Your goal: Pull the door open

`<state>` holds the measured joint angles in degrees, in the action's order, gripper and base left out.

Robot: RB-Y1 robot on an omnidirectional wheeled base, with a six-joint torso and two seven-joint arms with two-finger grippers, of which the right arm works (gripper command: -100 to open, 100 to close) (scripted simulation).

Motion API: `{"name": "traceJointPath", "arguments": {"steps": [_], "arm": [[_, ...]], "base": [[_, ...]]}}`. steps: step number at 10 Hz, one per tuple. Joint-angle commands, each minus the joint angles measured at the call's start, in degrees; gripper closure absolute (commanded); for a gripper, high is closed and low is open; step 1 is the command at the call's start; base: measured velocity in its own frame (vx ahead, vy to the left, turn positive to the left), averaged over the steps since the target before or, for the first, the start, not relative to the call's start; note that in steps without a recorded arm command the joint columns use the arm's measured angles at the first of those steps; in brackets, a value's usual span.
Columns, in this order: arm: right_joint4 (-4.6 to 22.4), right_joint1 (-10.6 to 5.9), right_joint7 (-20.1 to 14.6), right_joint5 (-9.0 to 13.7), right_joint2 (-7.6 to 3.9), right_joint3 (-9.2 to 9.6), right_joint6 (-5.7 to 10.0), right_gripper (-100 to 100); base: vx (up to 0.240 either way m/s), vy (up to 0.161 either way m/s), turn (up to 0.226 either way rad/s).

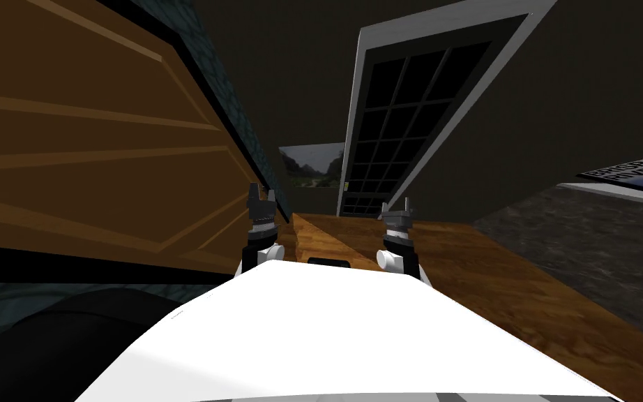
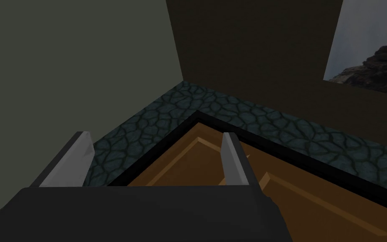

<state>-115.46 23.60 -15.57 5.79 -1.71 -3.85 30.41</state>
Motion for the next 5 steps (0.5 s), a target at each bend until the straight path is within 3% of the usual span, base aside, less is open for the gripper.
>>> {"name": "traceJointPath", "arguments": {"steps": [1,5], "arm": [[2.07,-0.62,-1.45,0.95,-0.34,0.13,0.74,-100],[6.60,-1.84,-5.02,3.47,-1.26,0.26,2.10,-100]], "base": [[0.101,-0.026,0.080],[0.094,-0.024,0.099]]}}
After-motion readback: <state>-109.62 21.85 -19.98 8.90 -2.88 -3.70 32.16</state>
